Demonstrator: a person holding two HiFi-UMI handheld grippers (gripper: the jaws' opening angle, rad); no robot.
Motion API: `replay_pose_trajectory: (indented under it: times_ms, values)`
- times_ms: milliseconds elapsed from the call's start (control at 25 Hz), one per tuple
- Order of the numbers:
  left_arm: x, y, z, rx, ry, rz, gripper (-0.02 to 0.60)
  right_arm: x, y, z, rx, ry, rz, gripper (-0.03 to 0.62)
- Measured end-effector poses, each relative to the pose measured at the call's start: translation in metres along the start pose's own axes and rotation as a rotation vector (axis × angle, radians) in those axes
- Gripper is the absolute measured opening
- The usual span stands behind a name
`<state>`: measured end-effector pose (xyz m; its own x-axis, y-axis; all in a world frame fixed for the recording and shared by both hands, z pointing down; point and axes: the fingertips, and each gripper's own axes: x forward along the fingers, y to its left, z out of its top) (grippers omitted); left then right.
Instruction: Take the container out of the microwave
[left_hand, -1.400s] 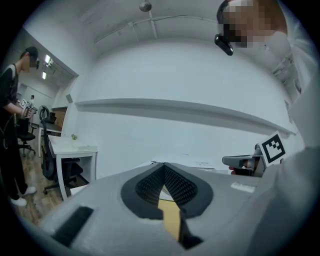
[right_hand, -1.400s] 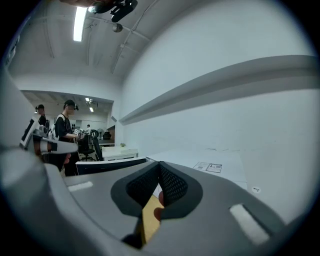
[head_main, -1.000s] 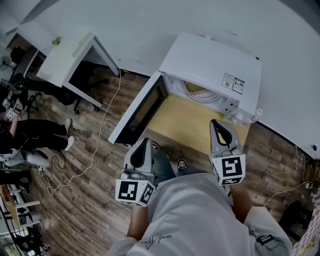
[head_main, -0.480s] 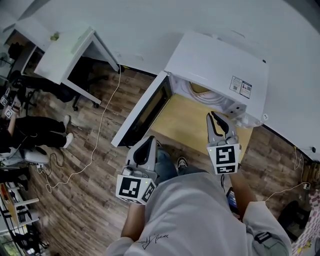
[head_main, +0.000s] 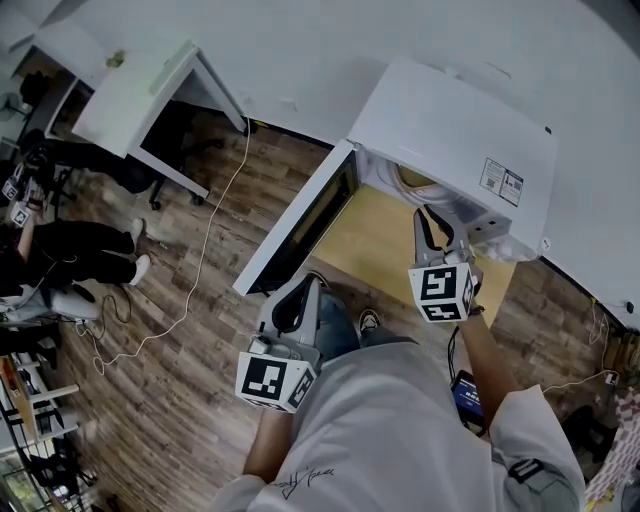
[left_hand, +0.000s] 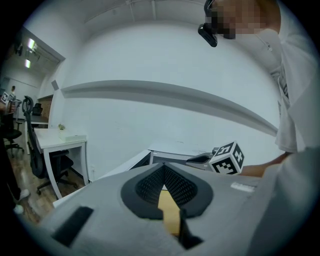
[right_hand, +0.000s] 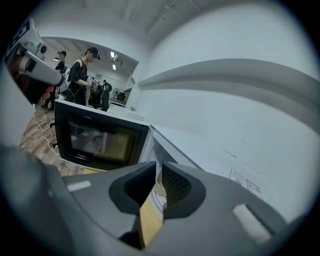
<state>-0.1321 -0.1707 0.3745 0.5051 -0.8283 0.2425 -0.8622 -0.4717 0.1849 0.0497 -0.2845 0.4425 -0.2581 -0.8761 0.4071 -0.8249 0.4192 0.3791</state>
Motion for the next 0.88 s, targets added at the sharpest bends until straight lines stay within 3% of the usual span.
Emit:
replay_pose_trajectory:
  times_ms: [480,880]
  values:
    - [-0.007,0.020,-0.009,-0.023,0.036,0.027,-0.005,0.059,0.008,-0.038,-0.155,0.149,0.004,0.058]
    - [-0.012,0.031,-0.020,-0.050,0.065,0.045,-0.005,0.105,0.014,-0.071,-0.348,0.288,0.008,0.070]
